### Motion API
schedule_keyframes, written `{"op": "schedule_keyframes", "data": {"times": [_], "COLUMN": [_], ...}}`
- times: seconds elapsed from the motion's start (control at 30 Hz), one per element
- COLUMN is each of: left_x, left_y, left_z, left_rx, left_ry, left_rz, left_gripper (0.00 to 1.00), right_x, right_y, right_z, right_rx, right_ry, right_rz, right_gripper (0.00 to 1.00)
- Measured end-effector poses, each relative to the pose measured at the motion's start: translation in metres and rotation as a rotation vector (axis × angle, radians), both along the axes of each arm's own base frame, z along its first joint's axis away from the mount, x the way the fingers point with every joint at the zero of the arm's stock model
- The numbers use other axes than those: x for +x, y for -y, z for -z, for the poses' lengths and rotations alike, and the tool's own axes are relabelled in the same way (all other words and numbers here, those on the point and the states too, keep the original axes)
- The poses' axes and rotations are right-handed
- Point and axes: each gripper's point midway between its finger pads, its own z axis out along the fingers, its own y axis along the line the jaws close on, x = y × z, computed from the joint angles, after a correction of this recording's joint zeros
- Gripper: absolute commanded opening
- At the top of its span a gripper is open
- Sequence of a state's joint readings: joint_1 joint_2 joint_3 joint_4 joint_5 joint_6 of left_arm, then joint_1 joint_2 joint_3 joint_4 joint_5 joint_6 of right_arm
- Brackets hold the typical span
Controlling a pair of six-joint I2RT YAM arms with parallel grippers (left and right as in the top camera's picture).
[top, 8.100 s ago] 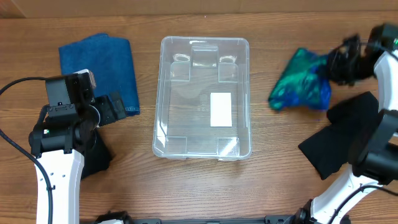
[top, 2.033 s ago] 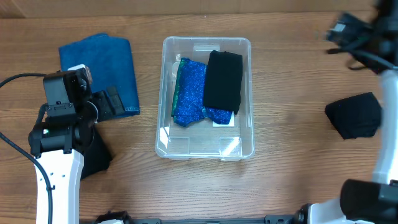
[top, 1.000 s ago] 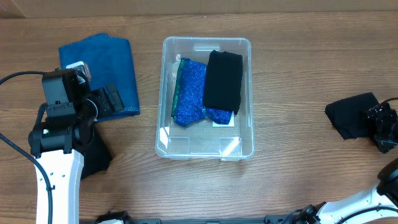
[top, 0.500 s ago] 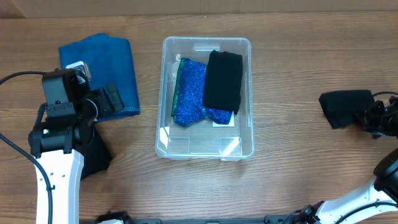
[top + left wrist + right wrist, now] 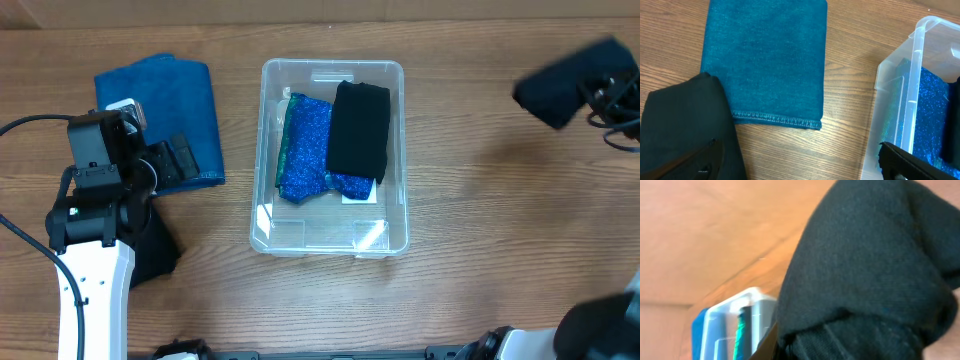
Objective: Pack container
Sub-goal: 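Grasp the second black cloth on the right with the right gripper, then lay the second black cloth into the front of the bin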
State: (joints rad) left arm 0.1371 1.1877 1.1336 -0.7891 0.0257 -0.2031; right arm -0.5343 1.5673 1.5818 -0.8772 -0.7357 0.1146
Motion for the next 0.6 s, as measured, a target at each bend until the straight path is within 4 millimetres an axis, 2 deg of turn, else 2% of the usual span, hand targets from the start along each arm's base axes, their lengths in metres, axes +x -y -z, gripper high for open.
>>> {"op": "schedule_keyframes", "data": {"times": [0.07,0.1,0.17,0.23,0.37,0.47,0.6], "left_x": [0.0,0.0,0.0,0.0,0.0,0.0,0.0], "left_y": [0.0,0.0,0.0,0.0,0.0,0.0,0.0], "left_z": [0.0,0.0,0.0,0.0,0.0,0.0,0.0], "left_rx": [0.0,0.0,0.0,0.0,0.0,0.0,0.0], "left_ry": [0.0,0.0,0.0,0.0,0.0,0.0,-0.001], "left_rz": [0.0,0.0,0.0,0.0,0.0,0.0,0.0], "left_gripper": [1.0,1.0,1.0,1.0,1.0,1.0,1.0], "right_x": [-0.003,-0.005,-0.012,-0.027,-0.065,-0.085,-0.118], "right_y": [-0.04,-0.068,-0.116,-0.17,-0.249,-0.286,-0.314], "right_z": [-0.02,-0.027,-0.027,-0.015,0.018,0.034,0.046], "right_rx": [-0.035,-0.048,-0.079,-0.128,-0.353,-0.561,-0.732], "right_ry": [0.051,0.068,0.076,0.053,0.02,0.092,0.196], "right_rz": [-0.096,-0.168,-0.315,-0.5,-0.823,-1.049,-1.329], "right_gripper": [0.04,0.04,0.04,0.04,0.04,0.04,0.04]}}
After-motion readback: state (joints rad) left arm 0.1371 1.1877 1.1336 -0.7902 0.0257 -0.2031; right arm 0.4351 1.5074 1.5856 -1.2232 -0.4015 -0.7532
